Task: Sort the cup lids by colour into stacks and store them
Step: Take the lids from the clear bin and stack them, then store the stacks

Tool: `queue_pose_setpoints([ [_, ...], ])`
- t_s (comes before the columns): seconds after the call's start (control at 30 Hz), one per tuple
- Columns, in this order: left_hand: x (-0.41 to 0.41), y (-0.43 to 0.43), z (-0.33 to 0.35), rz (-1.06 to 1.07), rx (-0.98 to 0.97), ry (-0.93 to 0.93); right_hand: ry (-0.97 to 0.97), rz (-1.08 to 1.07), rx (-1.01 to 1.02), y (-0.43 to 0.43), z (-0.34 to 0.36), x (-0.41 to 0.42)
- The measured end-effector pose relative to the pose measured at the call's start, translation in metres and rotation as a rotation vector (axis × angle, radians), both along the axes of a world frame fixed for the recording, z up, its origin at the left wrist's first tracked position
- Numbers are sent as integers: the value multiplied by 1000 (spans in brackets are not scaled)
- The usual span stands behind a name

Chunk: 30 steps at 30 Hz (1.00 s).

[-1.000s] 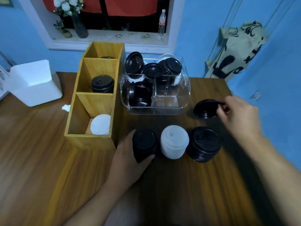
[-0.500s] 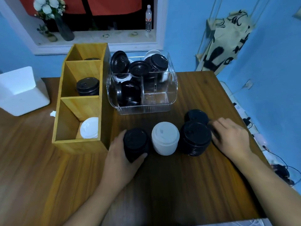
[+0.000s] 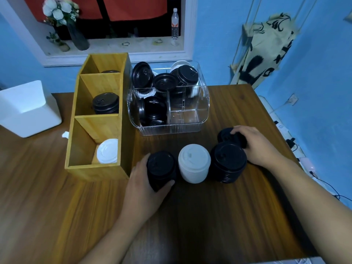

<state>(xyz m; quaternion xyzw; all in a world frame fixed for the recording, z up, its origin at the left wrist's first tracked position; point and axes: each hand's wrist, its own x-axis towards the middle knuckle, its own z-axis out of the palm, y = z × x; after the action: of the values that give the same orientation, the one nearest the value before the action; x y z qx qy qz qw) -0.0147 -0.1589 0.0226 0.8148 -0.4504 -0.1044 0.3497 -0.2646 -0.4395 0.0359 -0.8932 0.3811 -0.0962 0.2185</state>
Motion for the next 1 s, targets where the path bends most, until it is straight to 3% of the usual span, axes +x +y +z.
queue_pose_setpoints([
  [0.13,0,-1,0,5,15,-3,-277,-334,18,21,26,-4],
  [0.23,1,-1,-1,7,5,11,-453,-329,60,62,51,-8],
  [0.4,0,-1,1,3,9,3,-239,-110,-112,114,50,-1],
  [1.0,0,0,2,-2,17,15,-27,-132,-201,123,25,16],
])
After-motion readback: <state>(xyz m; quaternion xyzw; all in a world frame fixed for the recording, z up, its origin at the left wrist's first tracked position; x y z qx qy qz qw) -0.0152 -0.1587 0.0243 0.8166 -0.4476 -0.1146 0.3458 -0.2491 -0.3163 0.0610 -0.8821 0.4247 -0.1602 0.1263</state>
